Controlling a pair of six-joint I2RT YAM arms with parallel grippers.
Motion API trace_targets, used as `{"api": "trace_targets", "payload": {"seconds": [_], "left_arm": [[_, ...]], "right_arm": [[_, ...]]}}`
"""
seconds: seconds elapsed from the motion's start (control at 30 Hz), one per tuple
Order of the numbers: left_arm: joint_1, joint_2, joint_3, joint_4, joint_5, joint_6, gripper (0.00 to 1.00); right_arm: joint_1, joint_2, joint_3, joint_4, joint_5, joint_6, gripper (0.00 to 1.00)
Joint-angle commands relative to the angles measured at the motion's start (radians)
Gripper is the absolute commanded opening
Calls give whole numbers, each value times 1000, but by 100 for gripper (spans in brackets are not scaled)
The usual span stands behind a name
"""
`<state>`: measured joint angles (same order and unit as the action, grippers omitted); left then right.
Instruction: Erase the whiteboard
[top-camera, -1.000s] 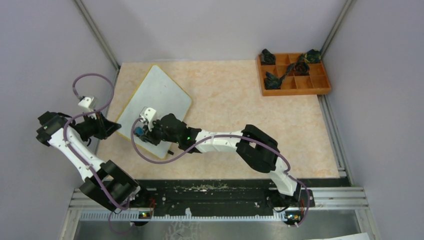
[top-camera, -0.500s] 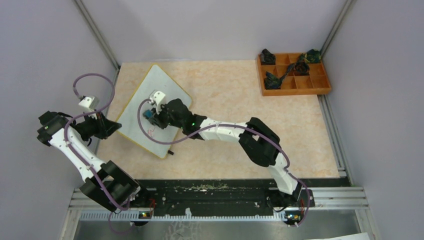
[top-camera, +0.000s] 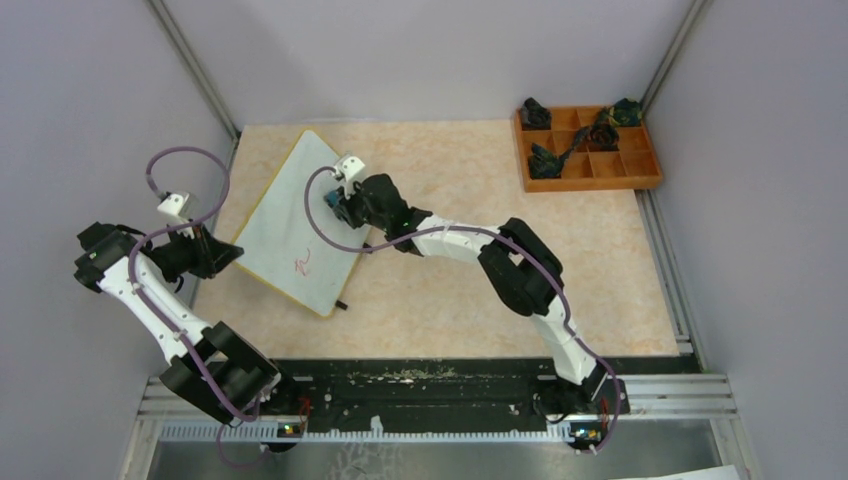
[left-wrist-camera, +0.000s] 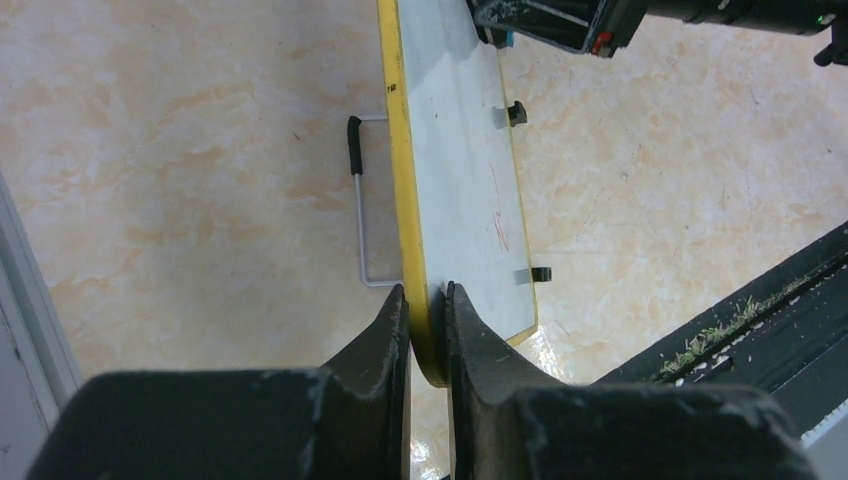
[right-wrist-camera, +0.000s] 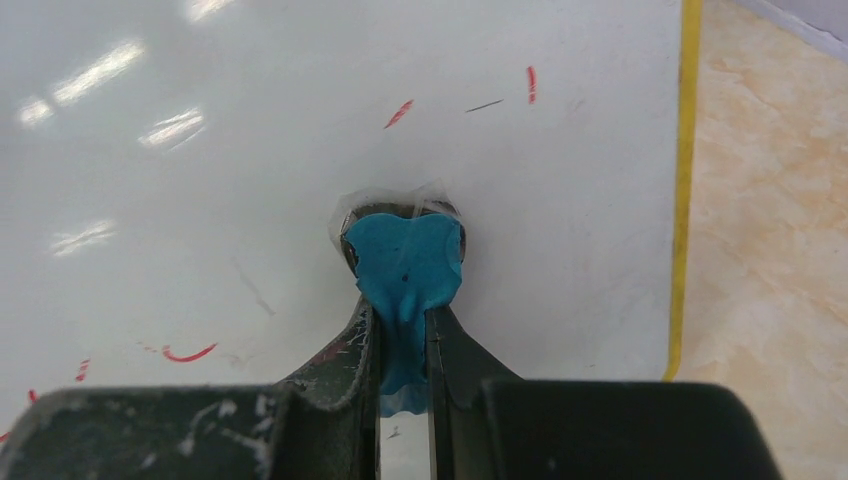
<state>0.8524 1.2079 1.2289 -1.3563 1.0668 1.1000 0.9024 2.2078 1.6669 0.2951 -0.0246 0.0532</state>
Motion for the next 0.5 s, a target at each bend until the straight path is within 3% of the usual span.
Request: {"api": "trace_targets", "payload": {"seconds": [0.0,0.47], "left_arm": [[-23,-14,-35,-58,-61,63,0],[-27,-18,-37,-57,-60,61,0]], "right_arm": [[93,-62,-65,77,-22,7,0],[289,-104,-134,153,-39,75,0]]}}
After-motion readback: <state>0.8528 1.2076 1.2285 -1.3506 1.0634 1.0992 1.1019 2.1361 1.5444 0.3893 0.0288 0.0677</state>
